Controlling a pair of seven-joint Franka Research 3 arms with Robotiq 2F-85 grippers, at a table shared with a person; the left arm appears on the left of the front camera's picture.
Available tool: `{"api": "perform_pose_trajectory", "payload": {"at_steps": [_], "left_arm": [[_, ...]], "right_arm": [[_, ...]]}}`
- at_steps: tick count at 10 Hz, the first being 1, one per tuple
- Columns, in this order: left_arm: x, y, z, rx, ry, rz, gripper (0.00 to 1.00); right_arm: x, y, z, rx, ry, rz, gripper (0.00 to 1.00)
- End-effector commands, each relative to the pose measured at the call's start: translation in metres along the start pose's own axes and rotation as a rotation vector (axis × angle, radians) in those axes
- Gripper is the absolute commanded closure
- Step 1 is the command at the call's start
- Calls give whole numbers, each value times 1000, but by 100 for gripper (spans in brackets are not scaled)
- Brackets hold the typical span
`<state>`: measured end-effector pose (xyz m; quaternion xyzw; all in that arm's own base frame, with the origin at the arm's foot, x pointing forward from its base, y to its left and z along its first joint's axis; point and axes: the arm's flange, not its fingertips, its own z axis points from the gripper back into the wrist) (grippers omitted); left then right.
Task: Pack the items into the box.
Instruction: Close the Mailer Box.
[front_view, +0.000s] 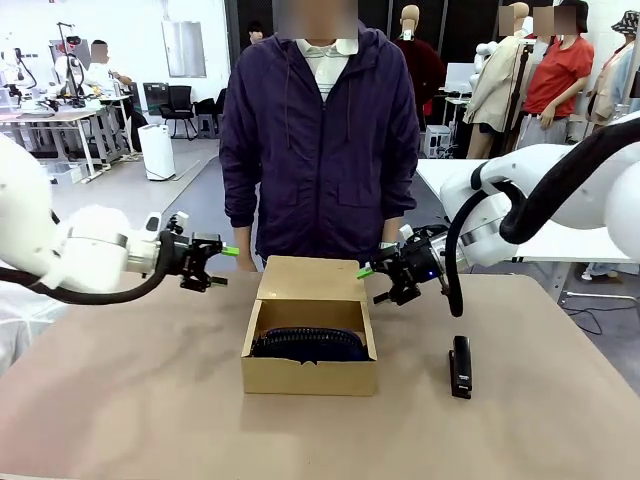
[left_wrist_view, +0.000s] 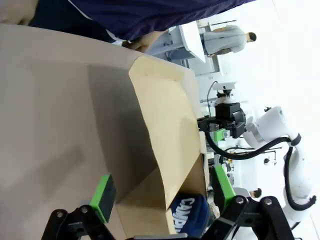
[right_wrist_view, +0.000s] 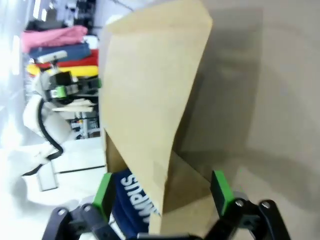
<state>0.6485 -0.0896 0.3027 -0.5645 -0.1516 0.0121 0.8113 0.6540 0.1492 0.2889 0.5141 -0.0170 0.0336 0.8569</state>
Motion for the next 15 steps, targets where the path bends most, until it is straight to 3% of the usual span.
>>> {"api": "perform_pose_trajectory", "payload": {"at_steps": [1,5,9,10,11,15], "left_arm": [[9,0,-22,-82,5,22,0],[9,3,-71,-244,127,-20,0],[8,3,-77,-239,180,4,0],[7,4,-79,-224,191,14,0],[7,5,-81,-207,195,23,20],[8,3,-81,-219,184,-15,20]], "right_arm": [[24,0,-2,58,41,-67,0],[37,-24,-13,183,28,-54,0],[44,-29,-14,288,13,26,0],[44,-30,-14,302,12,38,19],[43,-29,-15,309,-6,67,38],[39,-27,-18,308,15,126,38]]}}
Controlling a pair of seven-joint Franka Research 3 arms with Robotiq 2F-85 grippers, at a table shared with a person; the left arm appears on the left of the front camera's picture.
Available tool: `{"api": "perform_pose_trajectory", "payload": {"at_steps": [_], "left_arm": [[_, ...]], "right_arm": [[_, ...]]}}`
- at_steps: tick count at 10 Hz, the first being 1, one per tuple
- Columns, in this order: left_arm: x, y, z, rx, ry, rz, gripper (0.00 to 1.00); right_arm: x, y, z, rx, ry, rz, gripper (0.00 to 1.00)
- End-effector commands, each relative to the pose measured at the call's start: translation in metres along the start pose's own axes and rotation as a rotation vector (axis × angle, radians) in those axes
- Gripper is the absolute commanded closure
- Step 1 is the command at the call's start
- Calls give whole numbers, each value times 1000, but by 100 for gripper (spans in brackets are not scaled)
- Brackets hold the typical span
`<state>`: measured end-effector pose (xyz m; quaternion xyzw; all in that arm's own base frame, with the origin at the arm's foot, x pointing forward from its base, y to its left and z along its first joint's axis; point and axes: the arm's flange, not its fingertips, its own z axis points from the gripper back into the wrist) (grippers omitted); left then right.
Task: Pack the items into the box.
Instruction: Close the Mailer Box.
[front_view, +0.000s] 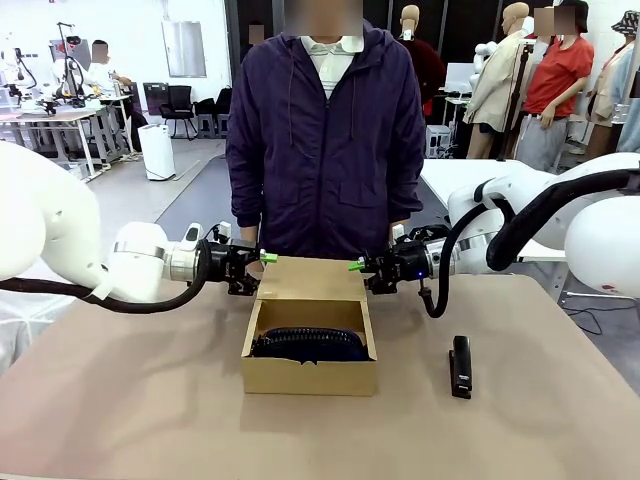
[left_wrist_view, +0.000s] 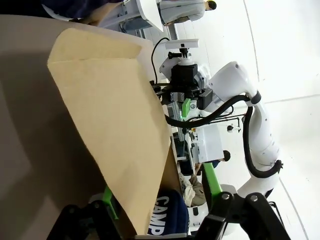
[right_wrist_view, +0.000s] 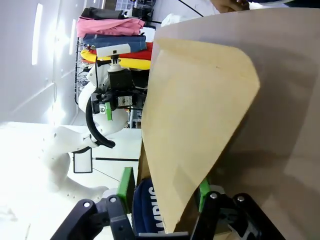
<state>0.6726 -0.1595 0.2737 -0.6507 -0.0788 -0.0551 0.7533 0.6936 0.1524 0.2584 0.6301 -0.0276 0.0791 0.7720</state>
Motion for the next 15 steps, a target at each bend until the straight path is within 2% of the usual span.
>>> {"api": "perform_pose_trajectory", "payload": {"at_steps": [1,5,8,10,12,13,15], "left_arm": [[6,-2,-1,4,7,-22,20],[6,-35,2,-7,17,-171,20],[2,-52,6,-5,4,-209,20],[-8,-65,14,-2,5,-283,20],[-26,-77,25,-25,49,-420,20],[-35,-83,31,-24,39,-516,20],[-44,-87,38,-51,-14,-695,20]], "right_arm": [[1,4,-1,27,-4,62,38],[-9,23,7,105,-45,236,38],[-19,34,11,128,-62,333,38],[-30,45,15,168,-132,453,38],[-37,56,14,165,-251,533,38],[-40,62,14,181,-281,563,38],[-53,64,9,198,-244,586,38]]}}
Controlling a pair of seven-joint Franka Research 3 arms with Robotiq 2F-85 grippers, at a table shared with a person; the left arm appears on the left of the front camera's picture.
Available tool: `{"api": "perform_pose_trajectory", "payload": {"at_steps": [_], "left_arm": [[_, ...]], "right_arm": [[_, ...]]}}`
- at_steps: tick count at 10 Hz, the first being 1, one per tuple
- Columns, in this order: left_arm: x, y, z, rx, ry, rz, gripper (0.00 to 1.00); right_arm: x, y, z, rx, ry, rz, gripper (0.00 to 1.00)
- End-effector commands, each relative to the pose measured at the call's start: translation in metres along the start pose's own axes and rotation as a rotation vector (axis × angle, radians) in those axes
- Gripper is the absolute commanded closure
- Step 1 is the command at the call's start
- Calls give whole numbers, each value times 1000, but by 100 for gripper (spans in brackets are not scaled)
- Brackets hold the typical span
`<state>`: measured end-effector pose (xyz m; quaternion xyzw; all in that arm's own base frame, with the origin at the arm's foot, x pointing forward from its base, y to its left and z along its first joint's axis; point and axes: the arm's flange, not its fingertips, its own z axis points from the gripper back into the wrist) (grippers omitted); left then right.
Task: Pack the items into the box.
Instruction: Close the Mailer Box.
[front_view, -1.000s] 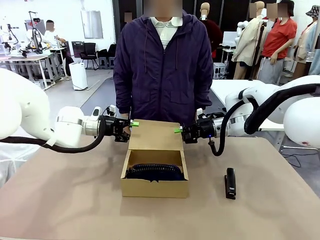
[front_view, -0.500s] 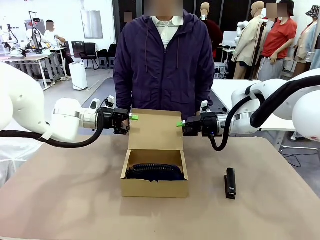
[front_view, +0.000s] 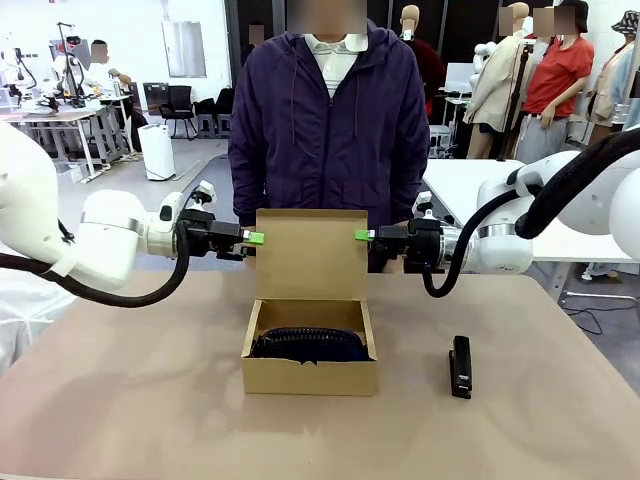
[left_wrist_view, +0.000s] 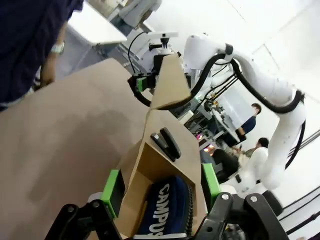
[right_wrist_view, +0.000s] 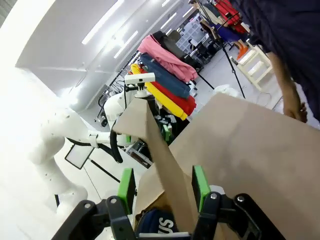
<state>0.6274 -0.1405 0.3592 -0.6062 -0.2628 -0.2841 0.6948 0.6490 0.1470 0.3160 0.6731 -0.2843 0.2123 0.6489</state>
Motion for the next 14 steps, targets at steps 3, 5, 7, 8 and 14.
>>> {"api": "perform_pose_trajectory", "payload": {"at_steps": [3,5,7,8,14], "left_arm": [[0,0,0,0,0,0,20],[0,0,0,0,0,0,20],[0,0,0,0,0,0,20],[-6,-1,-1,-2,-14,-4,20],[-25,-24,6,-154,-146,-573,20]], "right_arm": [[0,0,0,0,0,0,38],[0,0,0,0,0,0,38],[0,0,0,0,0,0,38],[-6,1,6,-11,11,6,38],[-39,41,-8,287,162,405,38]]}}
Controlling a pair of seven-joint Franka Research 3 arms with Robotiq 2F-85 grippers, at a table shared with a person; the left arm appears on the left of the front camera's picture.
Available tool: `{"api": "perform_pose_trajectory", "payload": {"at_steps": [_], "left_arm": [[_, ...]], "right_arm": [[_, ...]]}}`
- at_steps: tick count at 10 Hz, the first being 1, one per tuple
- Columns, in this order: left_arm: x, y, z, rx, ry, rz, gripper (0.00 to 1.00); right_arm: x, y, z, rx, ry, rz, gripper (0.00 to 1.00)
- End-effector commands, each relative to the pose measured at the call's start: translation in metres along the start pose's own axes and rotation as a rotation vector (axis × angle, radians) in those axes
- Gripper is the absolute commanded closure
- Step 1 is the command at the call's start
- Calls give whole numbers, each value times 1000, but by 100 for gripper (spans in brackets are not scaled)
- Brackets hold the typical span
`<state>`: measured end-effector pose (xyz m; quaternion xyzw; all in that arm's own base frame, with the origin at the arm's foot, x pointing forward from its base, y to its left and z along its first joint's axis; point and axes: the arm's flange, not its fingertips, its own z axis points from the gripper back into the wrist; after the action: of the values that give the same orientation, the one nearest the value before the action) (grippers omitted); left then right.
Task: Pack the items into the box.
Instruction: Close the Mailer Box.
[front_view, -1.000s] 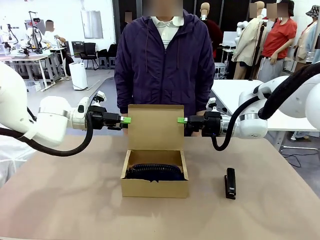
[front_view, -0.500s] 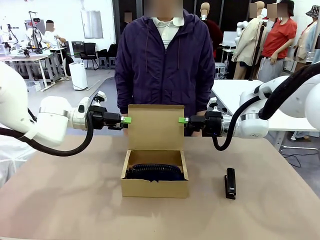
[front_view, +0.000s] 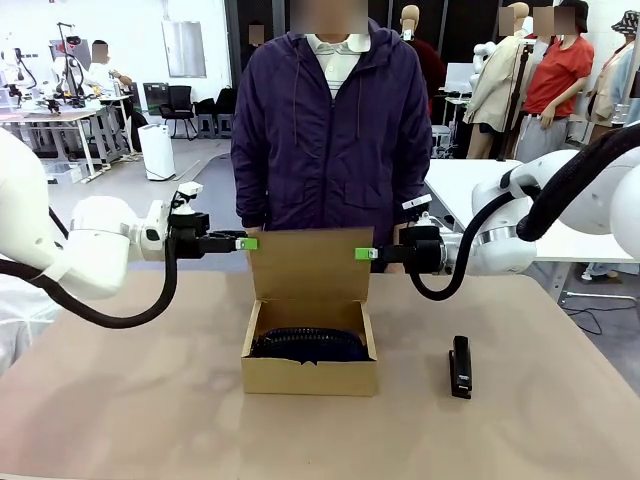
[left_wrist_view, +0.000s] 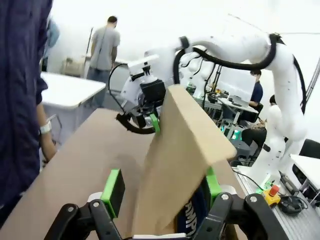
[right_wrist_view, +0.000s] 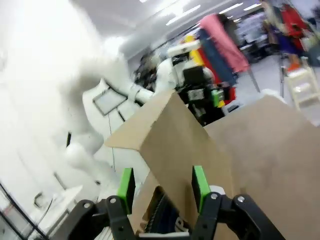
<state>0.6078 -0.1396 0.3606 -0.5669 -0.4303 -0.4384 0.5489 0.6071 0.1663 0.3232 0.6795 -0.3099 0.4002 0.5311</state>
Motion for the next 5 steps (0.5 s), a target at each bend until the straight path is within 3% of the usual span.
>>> {"api": "perform_pose_trajectory", "payload": {"at_steps": [1,5], "left_arm": [[-8,-22,5,-76,-52,-99,20],[-30,-34,9,-204,1,-235,20]], "right_arm": [[-11,16,3,-1,25,150,38],[-29,33,-10,5,78,305,38]]}}
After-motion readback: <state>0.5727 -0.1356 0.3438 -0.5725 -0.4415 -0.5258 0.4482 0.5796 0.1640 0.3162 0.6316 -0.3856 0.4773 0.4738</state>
